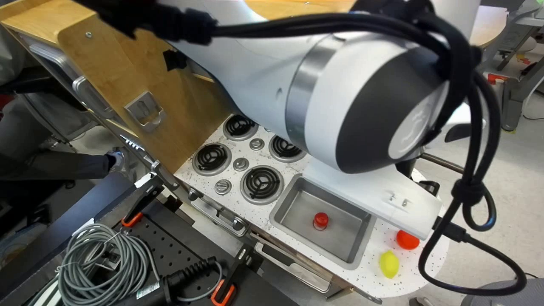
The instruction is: Pick the lemon on the counter and put it on the stove
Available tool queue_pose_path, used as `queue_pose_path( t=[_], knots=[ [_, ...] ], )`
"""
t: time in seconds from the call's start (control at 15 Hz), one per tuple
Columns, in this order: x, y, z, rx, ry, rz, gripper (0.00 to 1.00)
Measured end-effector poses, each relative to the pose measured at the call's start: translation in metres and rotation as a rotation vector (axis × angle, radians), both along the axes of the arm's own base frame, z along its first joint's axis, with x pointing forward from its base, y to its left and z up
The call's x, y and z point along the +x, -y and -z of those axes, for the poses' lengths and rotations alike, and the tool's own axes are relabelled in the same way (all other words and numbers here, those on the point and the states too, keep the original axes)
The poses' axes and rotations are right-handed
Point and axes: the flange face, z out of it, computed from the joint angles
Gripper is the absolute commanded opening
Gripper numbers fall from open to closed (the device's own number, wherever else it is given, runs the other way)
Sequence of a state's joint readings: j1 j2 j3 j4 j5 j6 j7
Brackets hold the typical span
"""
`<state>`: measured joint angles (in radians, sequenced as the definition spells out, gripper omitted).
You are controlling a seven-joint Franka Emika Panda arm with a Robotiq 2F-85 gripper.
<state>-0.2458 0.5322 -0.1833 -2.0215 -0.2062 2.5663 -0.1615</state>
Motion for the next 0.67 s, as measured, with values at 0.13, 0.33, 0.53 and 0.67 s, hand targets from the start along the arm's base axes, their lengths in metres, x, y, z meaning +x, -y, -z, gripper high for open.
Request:
queue_pose_path(
  t=[0.13, 0.33, 0.53, 0.67],
  knots=[
    [0.006, 0.015, 0.019, 0.018, -0.012, -0.011, 1.0],
    [0.007, 0.036, 0.045, 0.03, -0.034, -0.026, 1.0],
    [0.005, 0.059, 0.064, 0.033, -0.054, -0.066, 1.0],
    [0.005, 0.077, 0.071, 0.034, -0.057, -0.079, 1.0]
  ],
)
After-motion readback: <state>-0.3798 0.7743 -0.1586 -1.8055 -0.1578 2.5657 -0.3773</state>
